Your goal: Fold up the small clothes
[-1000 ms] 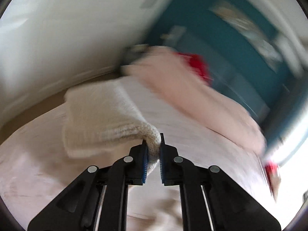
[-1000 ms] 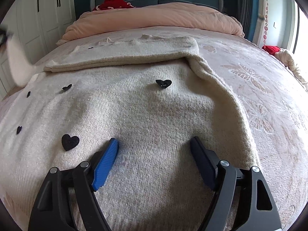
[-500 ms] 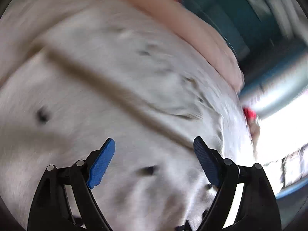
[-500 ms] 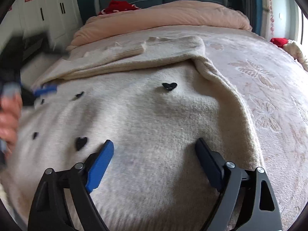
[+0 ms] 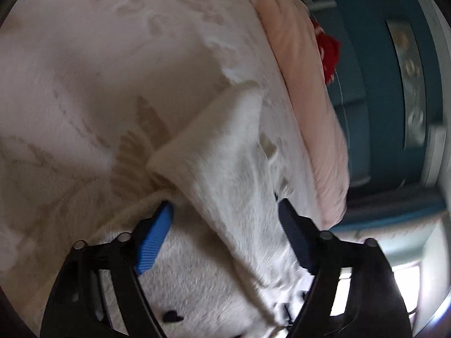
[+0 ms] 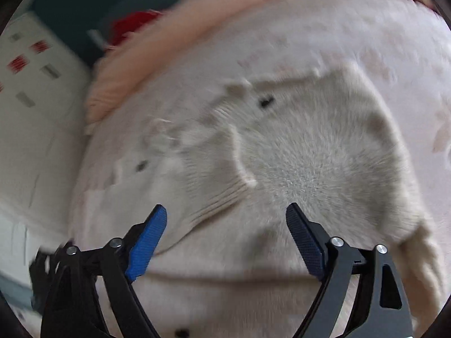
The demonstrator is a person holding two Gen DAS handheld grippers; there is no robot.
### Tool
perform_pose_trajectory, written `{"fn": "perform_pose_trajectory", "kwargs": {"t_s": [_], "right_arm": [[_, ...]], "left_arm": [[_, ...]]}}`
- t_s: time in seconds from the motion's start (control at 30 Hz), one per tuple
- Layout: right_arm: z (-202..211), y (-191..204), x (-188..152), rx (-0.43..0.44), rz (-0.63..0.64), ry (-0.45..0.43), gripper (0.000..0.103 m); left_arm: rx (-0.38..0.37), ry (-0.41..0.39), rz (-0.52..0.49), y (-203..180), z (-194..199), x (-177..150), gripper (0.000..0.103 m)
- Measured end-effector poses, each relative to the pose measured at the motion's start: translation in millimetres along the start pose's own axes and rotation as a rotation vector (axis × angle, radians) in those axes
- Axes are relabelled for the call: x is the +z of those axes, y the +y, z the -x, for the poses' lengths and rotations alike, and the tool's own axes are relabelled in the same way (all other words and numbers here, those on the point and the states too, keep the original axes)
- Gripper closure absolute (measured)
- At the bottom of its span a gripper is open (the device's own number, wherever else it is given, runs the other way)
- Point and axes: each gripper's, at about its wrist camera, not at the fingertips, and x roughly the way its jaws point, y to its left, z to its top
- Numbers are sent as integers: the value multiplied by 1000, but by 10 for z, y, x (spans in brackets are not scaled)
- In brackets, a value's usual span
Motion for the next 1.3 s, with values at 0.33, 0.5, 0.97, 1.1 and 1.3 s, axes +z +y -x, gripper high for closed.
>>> {"fn": "perform_pose_trajectory", "kwargs": {"t_s": [0.33,0.5,0.97,1.1,1.3], "right_arm": [[-85,597,171,103,80,-58,95],[1021,845,459,236,203,-334,96],[816,-445,185,72,99,-248,96],[222,-716,109,-73,100,-78,97],[511,-615,82,27,77,-170,93]], "left_arm": [[-100,14,145,112,-187,186,94],[-46,-67,-64,-222,-61,201,96],[66,-12,-342,-317,-478,-290,93],[74,-57,-458,-346,-519,-379,93],[43,-69,-459,-249,-539,-342,93]]}}
